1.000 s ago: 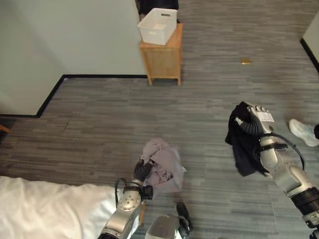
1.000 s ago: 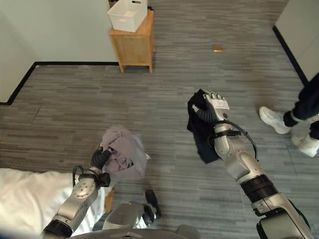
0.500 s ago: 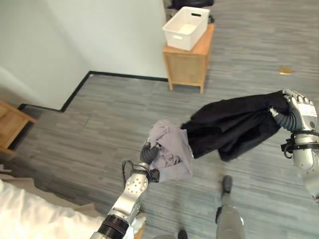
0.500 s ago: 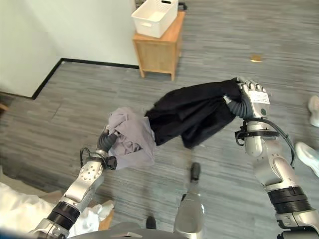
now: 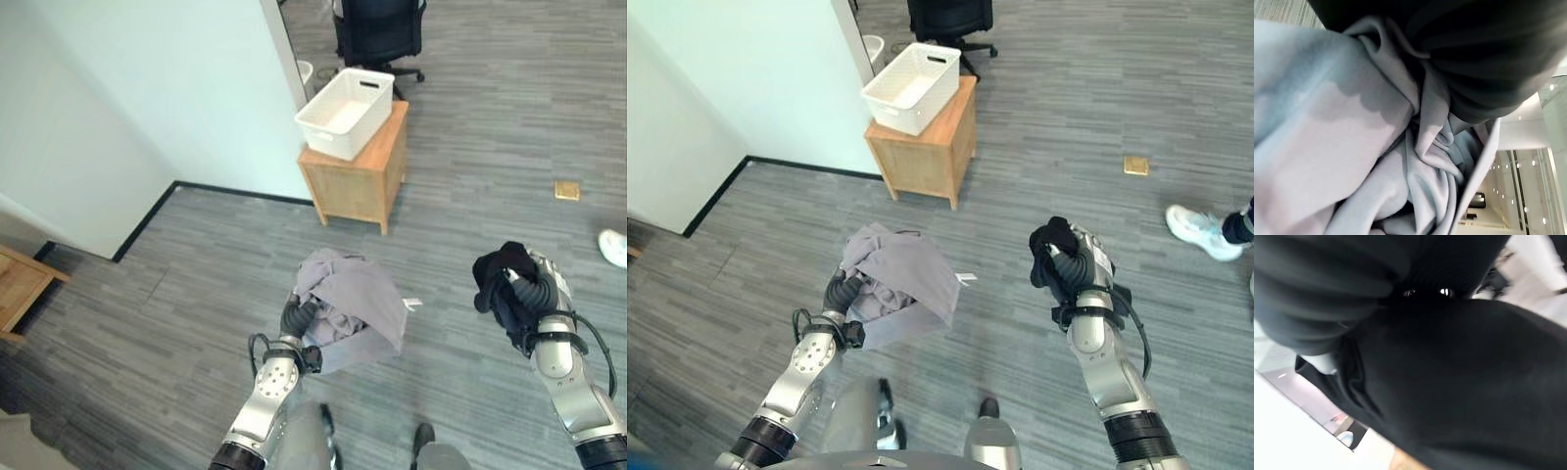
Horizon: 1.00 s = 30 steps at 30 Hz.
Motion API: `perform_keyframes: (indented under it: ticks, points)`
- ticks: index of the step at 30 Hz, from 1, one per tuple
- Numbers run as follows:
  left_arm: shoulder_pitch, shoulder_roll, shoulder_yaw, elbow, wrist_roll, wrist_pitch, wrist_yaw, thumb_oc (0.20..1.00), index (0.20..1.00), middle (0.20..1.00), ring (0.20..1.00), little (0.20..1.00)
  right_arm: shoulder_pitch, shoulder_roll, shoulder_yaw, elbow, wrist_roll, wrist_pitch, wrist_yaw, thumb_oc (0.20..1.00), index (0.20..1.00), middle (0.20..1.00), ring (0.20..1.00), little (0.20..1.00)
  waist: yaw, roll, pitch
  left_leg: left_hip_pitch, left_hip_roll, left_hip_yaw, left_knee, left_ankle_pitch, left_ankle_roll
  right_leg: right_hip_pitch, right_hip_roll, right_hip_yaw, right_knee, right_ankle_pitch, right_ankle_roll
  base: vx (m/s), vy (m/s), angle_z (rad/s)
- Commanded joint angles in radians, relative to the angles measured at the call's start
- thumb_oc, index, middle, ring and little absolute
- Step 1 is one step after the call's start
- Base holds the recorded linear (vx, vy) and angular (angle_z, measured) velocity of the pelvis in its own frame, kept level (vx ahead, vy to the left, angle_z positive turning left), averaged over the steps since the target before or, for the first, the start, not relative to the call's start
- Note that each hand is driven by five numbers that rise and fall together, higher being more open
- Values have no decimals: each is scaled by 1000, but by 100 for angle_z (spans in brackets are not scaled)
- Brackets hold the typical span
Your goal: Pick up bed clothes into laundry basket.
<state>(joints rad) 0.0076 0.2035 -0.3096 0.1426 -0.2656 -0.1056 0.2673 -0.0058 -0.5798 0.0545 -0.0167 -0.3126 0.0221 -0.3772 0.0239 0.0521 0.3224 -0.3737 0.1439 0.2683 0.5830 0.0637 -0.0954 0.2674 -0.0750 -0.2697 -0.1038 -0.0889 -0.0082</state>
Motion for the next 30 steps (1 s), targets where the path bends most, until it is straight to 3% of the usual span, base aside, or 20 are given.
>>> perform_keyframes:
  ticks: [1,2,3,5,6,7,8,9,10,12,13,14,16,17,18,20,24,30]
  points:
    - [-69,42,-14,-86,5,-55,2,200,200,200,200,200,-128,-99,-32,-58,-56,-72,-30,200,200,200,200,200,69,23,-40,238,-22,124,-396,25,-11,9,-20,-26,41,-32,119,387,-43,-9]
    - [-63,43,-15,-82,9,-52,1,200,200,200,200,200,-139,-109,-34,-59,-63,-75,-44,200,200,200,200,200,75,34,-46,244,-12,208,-514,63,-16,31,0,-46,51,-63,122,452,-57,5]
    - [-62,44,-20,-79,9,-50,0,200,200,200,200,200,-163,-132,-46,-59,-77,-70,-62,200,200,200,200,200,72,32,-53,251,-8,275,-597,53,-22,66,4,-68,85,-114,128,595,-95,5]
    - [-50,55,-28,-85,-6,-51,-5,200,200,200,200,200,-210,-155,-47,-66,-99,-59,-61,200,200,200,200,200,81,42,-69,286,-25,285,-646,38,15,75,12,-89,179,-157,133,665,-105,10]
    - [-32,61,-36,-88,-6,-43,-8,200,200,200,200,200,-229,-146,-48,-67,-119,-55,-75,200,200,200,200,200,105,36,-81,320,-73,251,-632,25,72,57,-2,-93,375,-153,172,731,-63,48]
    - [-36,64,-45,-88,-6,-35,-9,200,200,200,200,200,-229,-138,-65,-77,-111,-54,-88,200,200,200,200,200,103,23,-81,344,-88,259,-623,9,96,20,-33,-94,500,-106,229,530,-13,47]
    - [-37,66,-46,-88,-6,-35,-9,200,200,200,200,200,-228,-137,-67,-78,-111,-54,-88,200,200,200,200,200,104,20,-81,344,-93,260,-622,6,100,13,-41,-92,514,-111,236,358,-39,41]
    - [-51,70,-65,-73,-2,-22,2,200,200,200,200,200,-234,-115,-75,-98,-87,-46,-93,200,200,200,200,200,84,19,-67,371,-87,266,-594,7,134,-79,-61,-66,747,53,270,307,-56,18]
    - [-60,78,-68,-68,3,-18,2,200,200,200,200,200,-244,-109,-83,-97,-79,-45,-101,200,200,200,200,200,73,24,-68,397,-84,259,-601,-11,140,-146,-78,-54,840,79,270,430,-89,7]
    - [-66,81,-73,-66,5,-21,0,200,200,200,200,200,-256,-110,-91,-93,-70,-43,-104,200,200,200,200,200,56,23,-69,422,-91,239,-611,-25,143,-183,-102,-46,865,69,270,254,-47,53]
    - [-72,86,-75,-69,2,-24,-5,200,200,200,200,200,-270,-126,-96,-91,-65,-41,-109,200,200,200,200,200,52,21,-75,444,-98,225,-624,-35,136,-191,-130,-48,795,46,269,331,-140,83]
    - [-83,92,-90,-79,2,-24,-24,200,200,200,200,200,-291,-152,-110,-76,-53,-35,-110,200,200,200,200,200,36,21,-73,473,-103,191,-645,-34,117,-205,-160,-60,681,22,245,335,-142,60]
    - [-84,91,-89,-79,1,-24,-24,200,200,200,200,200,-293,-153,-109,-73,-52,-36,-111,200,200,200,200,200,30,22,-71,475,-104,185,-648,-32,117,-199,-161,-66,678,21,245,208,-182,124]
    - [-87,107,-108,-84,-6,-29,-53,200,200,200,200,200,-401,-249,-62,36,-37,-24,-123,200,200,200,200,200,36,11,-94,496,-81,150,-664,-47,71,-196,-209,-114,406,16,218,409,-457,137]
    - [-77,115,-121,-92,-9,-31,-69,200,200,200,200,200,-460,-324,-21,126,-47,7,-108,200,200,200,200,200,29,-12,-103,517,-84,106,-670,-65,48,-224,-179,-50,239,57,228,474,-545,99]
    - [-63,117,-119,-84,-20,-37,-98,200,200,200,200,200,-494,-411,-18,234,-59,45,-114,200,200,200,200,200,26,-32,-102,539,-69,54,-670,-78,25,-277,-180,12,136,143,249,330,-415,101]
    - [-39,110,-125,-62,-29,-45,-123,200,200,200,200,200,-600,-444,56,421,-16,50,-90,200,200,200,200,200,53,-63,-119,579,-75,29,-651,-108,18,-215,-198,-12,75,178,253,212,-229,144]
    - [15,115,-106,-79,-48,-40,-134,200,200,200,200,200,-752,-445,182,499,-17,36,-69,200,200,200,200,200,79,-56,-142,579,-26,-13,-572,-137,-18,-146,-161,-55,50,159,222,147,-223,8]
